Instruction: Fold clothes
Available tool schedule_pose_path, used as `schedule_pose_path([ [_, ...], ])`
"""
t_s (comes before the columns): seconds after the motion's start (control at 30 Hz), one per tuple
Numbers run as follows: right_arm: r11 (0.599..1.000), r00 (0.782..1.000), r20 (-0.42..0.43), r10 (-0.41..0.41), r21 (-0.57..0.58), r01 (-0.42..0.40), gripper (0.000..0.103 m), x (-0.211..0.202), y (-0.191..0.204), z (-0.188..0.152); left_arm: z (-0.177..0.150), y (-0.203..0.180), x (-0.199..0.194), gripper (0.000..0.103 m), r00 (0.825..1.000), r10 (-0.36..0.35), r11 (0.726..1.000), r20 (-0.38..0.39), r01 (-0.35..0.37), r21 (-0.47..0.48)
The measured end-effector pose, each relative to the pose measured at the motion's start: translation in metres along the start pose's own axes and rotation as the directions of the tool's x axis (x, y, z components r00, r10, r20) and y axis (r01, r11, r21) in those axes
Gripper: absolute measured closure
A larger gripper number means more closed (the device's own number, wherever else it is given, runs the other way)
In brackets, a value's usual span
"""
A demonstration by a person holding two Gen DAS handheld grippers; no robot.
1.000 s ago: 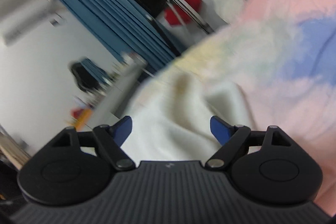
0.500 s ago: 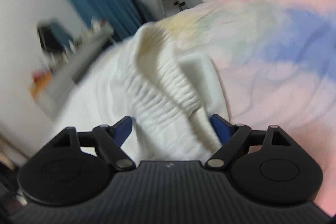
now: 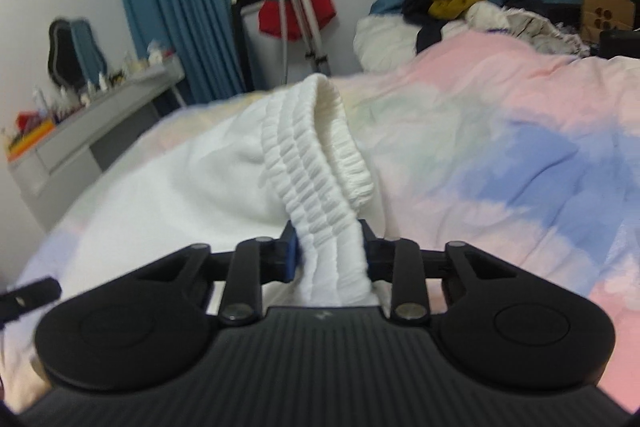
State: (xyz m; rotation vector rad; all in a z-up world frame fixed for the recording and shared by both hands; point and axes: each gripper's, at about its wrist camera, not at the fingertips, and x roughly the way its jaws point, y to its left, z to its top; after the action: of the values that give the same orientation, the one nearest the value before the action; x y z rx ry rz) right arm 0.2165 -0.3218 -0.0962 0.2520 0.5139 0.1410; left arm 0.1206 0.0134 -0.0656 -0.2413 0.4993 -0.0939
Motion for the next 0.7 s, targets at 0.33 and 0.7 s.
schedule_pose_path([
  [0.33,0.982,0.978,0.094,-0.184,0.056,0.179,0.084,-0.019,-0.028,0.005,0.006,0.006,-0.001,0.031,0.999,-0.030,0.999,-0.027,0.030,-0.019],
  [0.7,0.928,0.987,-0.117,-0.111,0.344,0.145,0.071,0.004,-0.086,-0.013,0.000,0.049,0.030,0.019,0.983,-0.112,0.969,-0.148,0.075,-0.236],
])
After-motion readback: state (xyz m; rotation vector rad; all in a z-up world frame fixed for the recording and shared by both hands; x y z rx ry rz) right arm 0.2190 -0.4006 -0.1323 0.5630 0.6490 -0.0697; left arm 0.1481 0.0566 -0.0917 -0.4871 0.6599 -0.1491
